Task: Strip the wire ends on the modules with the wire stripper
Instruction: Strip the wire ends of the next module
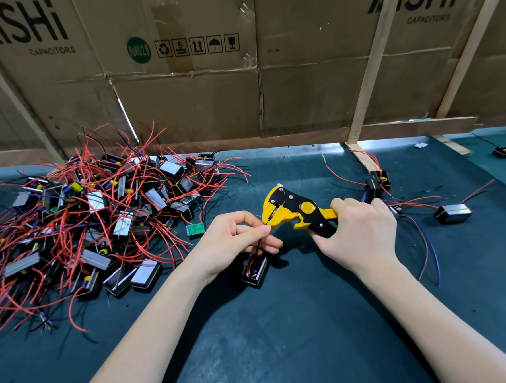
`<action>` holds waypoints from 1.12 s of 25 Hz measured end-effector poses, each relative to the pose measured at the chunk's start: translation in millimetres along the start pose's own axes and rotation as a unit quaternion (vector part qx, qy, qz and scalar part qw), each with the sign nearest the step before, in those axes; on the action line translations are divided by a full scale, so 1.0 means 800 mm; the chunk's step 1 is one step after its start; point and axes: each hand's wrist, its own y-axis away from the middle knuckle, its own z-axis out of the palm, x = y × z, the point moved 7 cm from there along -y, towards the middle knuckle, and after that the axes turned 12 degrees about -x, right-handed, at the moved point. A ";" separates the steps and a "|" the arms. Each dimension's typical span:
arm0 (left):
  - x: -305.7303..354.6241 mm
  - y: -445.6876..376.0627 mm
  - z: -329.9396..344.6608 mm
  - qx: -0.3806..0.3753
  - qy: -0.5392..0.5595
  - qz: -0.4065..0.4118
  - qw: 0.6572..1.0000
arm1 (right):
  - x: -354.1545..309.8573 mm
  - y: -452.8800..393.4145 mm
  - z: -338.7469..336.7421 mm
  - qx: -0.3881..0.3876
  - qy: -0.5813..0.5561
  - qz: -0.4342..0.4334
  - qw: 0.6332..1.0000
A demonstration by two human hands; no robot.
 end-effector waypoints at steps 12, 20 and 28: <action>0.009 0.002 0.000 -0.013 -0.045 0.016 0.999 | 0.005 0.000 0.007 -0.074 -0.006 0.040 0.996; 0.010 -0.001 -0.005 0.009 -0.054 -0.006 0.998 | 0.006 -0.004 0.014 -0.115 0.016 0.079 0.990; 0.004 -0.002 -0.006 0.019 -0.069 -0.021 0.997 | 0.007 -0.002 0.015 -0.058 0.025 0.049 0.997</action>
